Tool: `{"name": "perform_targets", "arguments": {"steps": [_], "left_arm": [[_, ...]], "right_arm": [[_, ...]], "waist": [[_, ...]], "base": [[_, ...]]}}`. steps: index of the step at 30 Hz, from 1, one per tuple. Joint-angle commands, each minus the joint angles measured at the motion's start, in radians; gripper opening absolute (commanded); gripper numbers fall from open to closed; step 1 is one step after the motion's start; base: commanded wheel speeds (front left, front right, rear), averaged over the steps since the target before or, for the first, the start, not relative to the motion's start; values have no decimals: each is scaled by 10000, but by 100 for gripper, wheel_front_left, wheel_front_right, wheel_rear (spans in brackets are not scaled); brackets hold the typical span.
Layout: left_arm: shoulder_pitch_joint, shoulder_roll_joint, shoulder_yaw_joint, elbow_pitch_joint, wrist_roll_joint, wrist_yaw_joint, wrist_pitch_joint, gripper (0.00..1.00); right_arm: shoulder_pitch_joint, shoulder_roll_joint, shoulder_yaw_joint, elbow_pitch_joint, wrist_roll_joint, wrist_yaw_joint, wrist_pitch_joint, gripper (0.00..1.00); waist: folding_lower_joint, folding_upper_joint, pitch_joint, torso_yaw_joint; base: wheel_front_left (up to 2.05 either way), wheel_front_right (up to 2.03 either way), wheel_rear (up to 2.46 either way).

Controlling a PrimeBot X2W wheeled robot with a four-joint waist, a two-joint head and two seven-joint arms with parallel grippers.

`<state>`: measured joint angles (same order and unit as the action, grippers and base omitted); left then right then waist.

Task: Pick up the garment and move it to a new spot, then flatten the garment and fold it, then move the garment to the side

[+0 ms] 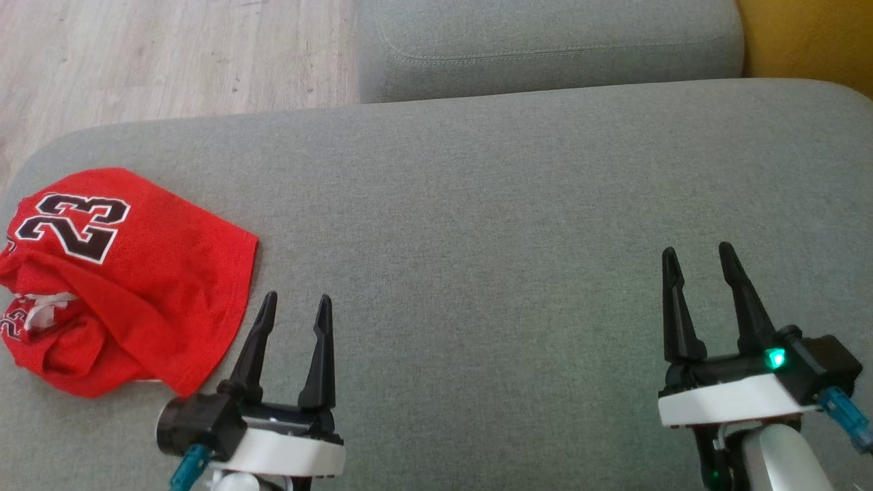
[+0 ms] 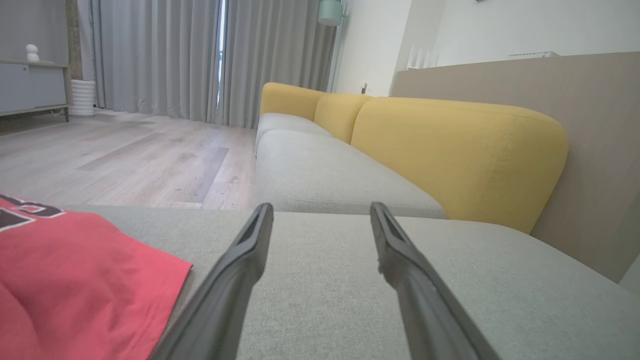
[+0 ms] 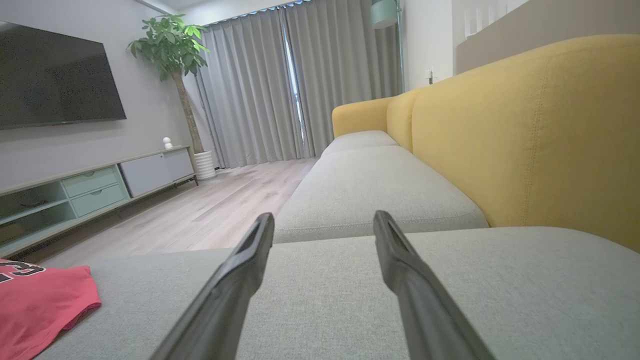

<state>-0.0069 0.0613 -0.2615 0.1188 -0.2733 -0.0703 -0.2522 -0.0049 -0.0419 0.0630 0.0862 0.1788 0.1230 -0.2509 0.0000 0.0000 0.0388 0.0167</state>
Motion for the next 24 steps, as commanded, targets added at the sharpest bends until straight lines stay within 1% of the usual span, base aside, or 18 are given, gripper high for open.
{"name": "perform_targets", "arguments": {"steps": [1, 4, 8, 16, 20, 24], "left_arm": [[-184, -58, 345, -188, -30, -49, -95, 100], [-198, -89, 385, 138, 27, -155, -95, 100], [-241, -104, 436, 214, 64, -214, -95, 100], [-292, -108, 402, 92, -115, -96, -95, 100], [-312, -109, 422, 43, -157, -6, -95, 100], [-288, -109, 492, 29, -165, 124, -95, 100]], "right_arm": [[-56, -83, 238, -233, 68, 77, -109, 100], [-43, -83, 263, -135, 171, 77, -109, 100], [-46, -83, 342, -67, 172, 77, -109, 100], [-65, -83, 303, -9, 172, 77, -109, 100], [-70, -83, 396, -10, 172, 77, -109, 100], [-9, -83, 582, -41, 161, 77, -109, 100]], "waist": [[0, 0, -4, -7], [0, 0, -12, -22], [0, 0, -22, -24], [0, 0, -6, 107], [0, 0, -11, 376], [0, 0, -66, 840]], "base": [[0, 0, 0], [0, 0, 0], [0, 0, 0], [0, 0, 0], [0, 0, 0], [0, 0, 0]]}}
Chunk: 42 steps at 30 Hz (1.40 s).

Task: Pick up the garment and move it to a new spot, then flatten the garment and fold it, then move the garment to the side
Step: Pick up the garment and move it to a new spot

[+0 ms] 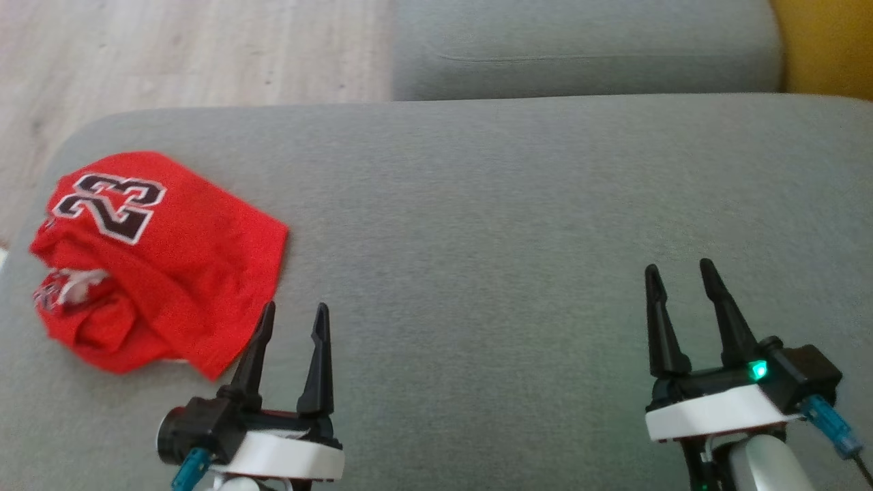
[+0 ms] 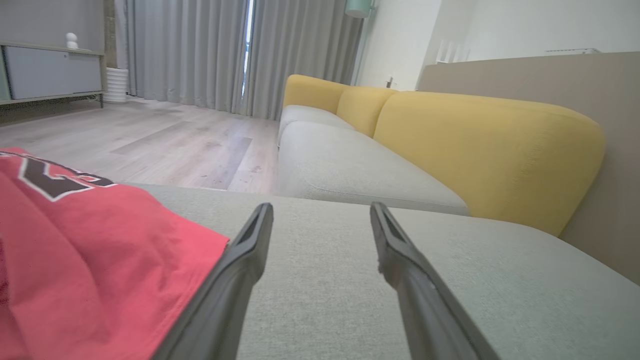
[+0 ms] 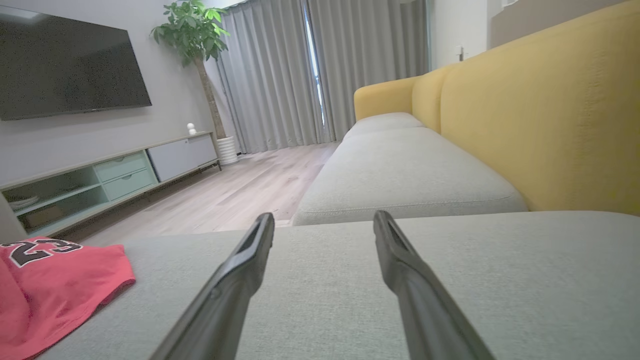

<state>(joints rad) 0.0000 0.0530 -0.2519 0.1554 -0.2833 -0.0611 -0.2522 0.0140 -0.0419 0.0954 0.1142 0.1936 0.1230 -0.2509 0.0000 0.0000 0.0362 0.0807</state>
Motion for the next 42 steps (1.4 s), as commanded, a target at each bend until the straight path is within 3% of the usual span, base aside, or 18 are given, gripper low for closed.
{"name": "perform_targets", "arguments": {"steps": [1, 15, 24, 32, 42], "left_arm": [[-336, -27, 423, -329, -51, 63, -95, 100], [24, -27, 942, -284, 141, 226, -95, 100], [285, -27, 1222, -358, 366, 236, -95, 100], [375, -28, 1399, -424, 399, 240, -95, 100], [-114, -17, 2182, -443, 364, 79, -95, 100]], "right_arm": [[-181, -83, 320, -329, 8, 77, -109, 100], [37, -83, 1081, -217, 326, 77, -109, 100], [181, -83, 1591, -195, 556, 77, -109, 100], [296, -83, 1660, -190, 631, 77, -109, 100], [131, -83, 1616, -261, 558, 77, -109, 100]], "waist": [[0, 0, -65, 339], [0, 0, -513, 2524], [0, 0, -784, 3474], [0, 0, -827, 3811], [0, 0, -375, 3619]], "base": [[0, 0, 0], [0, 0, 0], [0, 0, 0], [0, 0, 0], [0, 0, 0]]}}
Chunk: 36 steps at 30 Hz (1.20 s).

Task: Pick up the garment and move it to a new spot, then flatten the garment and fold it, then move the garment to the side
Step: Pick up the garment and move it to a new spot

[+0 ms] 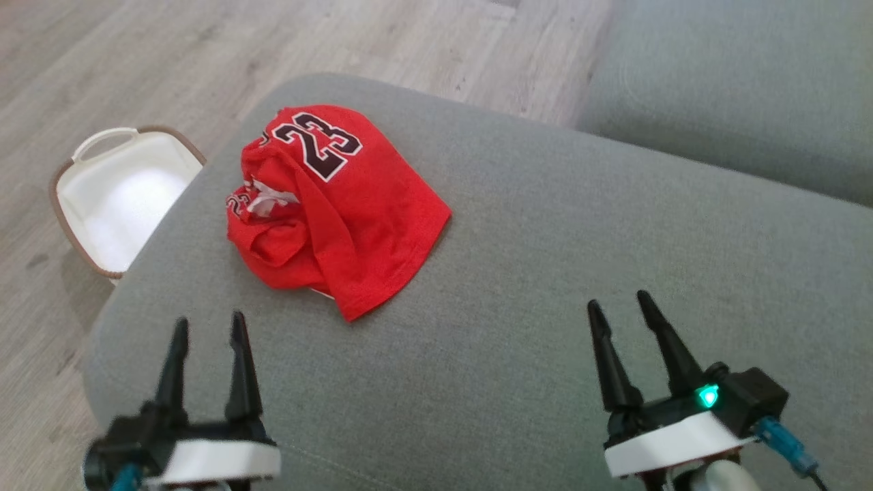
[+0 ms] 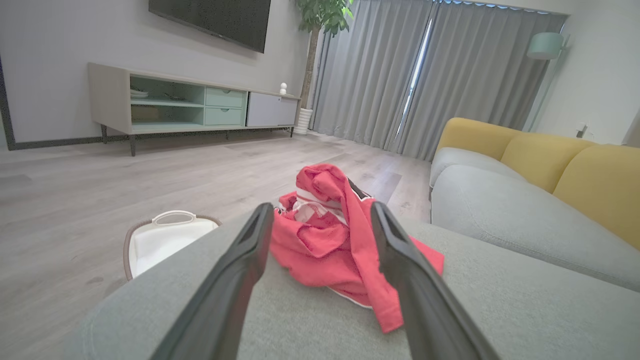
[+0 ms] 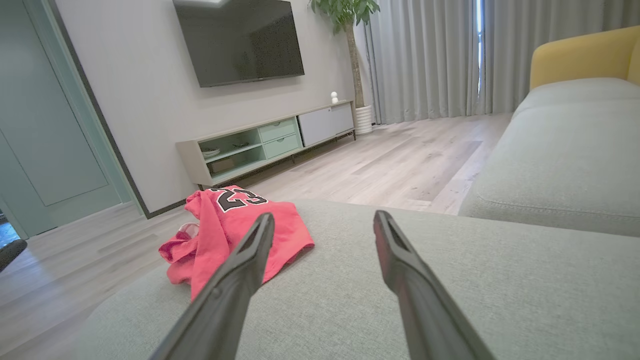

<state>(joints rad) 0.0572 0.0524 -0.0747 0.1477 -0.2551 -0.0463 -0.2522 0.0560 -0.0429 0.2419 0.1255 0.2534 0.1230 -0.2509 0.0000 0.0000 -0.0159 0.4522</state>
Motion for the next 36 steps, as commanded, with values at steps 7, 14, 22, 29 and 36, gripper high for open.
{"name": "perform_targets", "arguments": {"steps": [7, 14, 22, 29, 36], "left_arm": [[-2836, 908, 896, 305, 205, -550, -7, 100], [-5878, 2381, 274, 1651, -4, -804, 1500, 100], [-8886, 4095, -1947, 3964, -1499, -840, 3906, 100], [-9942, 4574, -3120, 5937, -2596, -842, 5283, 100], [-10475, 4568, -3517, 7366, -3147, -843, 5060, 78]], "right_arm": [[-859, -73, -258, -757, -580, 77, -109, 100], [-1281, -73, -847, -1042, -1002, 77, -109, 100], [-1740, -73, -1213, -1424, -1543, 77, -109, 100], [-1939, -73, -1295, -1625, -1755, 77, -109, 100], [-2025, -73, -1319, -1709, -1821, 77, -109, 100]], "waist": [[0, 0, 1445, -539], [0, 0, 2559, -800], [0, 0, 3635, -1268], [0, 0, 4213, -1635], [0, 0, 4494, -1843]], "base": [[0, 0, 0], [0, 0, 0], [0, 0, 0], [0, 0, 0], [0, 0, 0]]}}
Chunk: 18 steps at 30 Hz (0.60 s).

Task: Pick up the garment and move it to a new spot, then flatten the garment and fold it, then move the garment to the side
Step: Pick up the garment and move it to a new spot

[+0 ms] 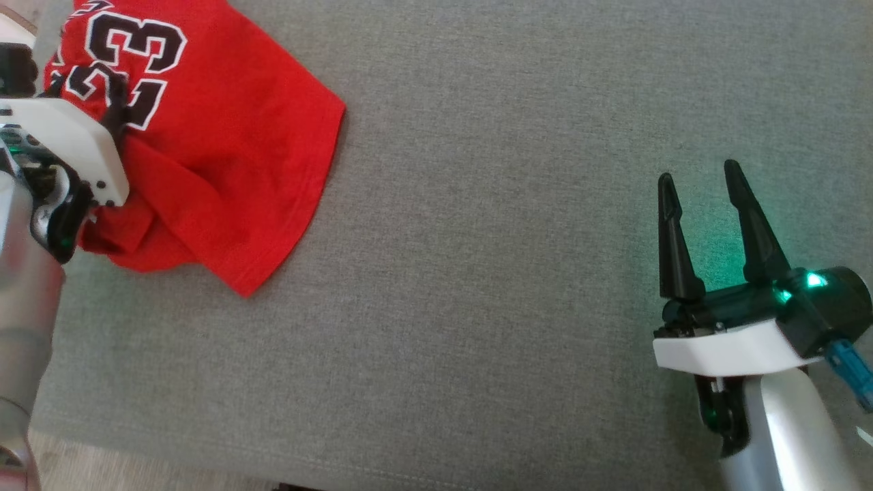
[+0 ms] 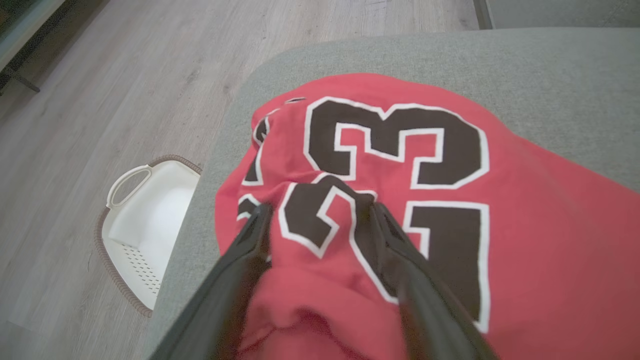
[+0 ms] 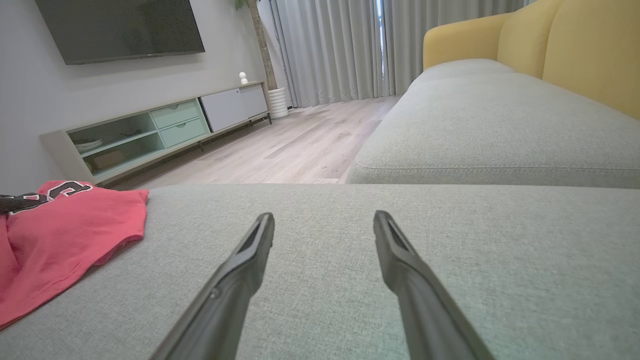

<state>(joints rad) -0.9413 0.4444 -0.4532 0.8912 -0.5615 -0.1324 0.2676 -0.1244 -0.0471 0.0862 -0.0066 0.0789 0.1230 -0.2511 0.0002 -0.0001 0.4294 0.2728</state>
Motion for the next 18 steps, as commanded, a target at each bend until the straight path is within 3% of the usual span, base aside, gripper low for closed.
{"name": "perform_targets", "arguments": {"steps": [1, 13, 18], "left_arm": [[-552, 643, 212, 63, -117, 18, -238, 0], [-1938, 929, -376, 64, -90, 18, -2585, 0], [-2657, 836, -738, -516, 136, 18, -2989, 0]], "right_arm": [[-221, -31, 242, -392, -73, 77, -107, 100], [-164, -31, 358, -125, 333, 77, -107, 100], [-98, -31, 456, 4, 719, 77, -107, 100]], "waist": [[-2, 1, 52, -65], [-2, 1, -772, -90], [-2, 1, -1362, -209]], "base": [[0, 0, 0], [0, 0, 0], [0, 0, 0]]}}
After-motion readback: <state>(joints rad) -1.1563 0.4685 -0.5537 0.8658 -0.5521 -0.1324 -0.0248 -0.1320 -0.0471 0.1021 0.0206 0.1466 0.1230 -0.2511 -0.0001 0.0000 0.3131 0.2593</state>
